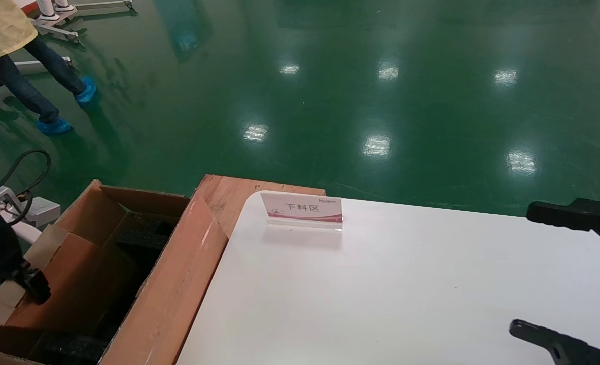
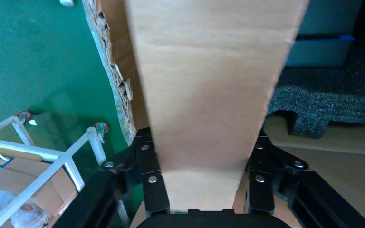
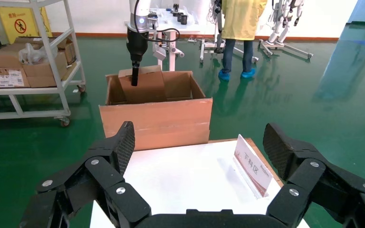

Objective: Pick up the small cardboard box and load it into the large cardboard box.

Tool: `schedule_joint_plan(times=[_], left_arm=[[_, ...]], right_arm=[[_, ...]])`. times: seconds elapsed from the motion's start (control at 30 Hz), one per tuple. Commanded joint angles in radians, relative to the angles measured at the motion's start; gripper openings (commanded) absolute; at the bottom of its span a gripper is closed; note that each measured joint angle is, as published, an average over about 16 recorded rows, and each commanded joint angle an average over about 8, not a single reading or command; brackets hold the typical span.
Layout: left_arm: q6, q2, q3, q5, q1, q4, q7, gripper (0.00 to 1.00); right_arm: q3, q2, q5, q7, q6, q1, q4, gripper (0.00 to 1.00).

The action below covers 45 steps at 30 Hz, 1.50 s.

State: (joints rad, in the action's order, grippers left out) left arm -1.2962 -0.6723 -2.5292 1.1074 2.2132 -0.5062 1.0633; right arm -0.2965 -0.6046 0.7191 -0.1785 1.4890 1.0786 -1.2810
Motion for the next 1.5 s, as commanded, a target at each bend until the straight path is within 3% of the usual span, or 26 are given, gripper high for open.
schedule_joint_plan(times=[0.03, 0.9, 1.23, 1.5], left_arm=[[0.0, 0.001, 0.0, 0.001, 0.001, -0.001, 0.0, 1.0], [-0.001, -0.007, 0.006, 0.0, 0.02, -0.012, -0.014, 1.0], [0.047, -0.019, 0.067, -0.023, 0.152, -0.106, -0.14, 1.0], [0.145, 0.078, 0.17, -0.096, 0.306, -0.348, -0.293, 1.0]], right_arm=[[0.0, 0.0, 0.0, 0.0, 0.0, 0.0, 0.0, 1.0], [0.0, 0.0, 0.0, 0.0, 0.0, 0.0, 0.0, 1.0], [0.0, 0.0, 0.0, 0.001, 0.0, 0.001, 0.001, 1.0], [-0.001, 0.0, -0.001, 0.001, 0.0, 0.001, 0.001, 1.0]])
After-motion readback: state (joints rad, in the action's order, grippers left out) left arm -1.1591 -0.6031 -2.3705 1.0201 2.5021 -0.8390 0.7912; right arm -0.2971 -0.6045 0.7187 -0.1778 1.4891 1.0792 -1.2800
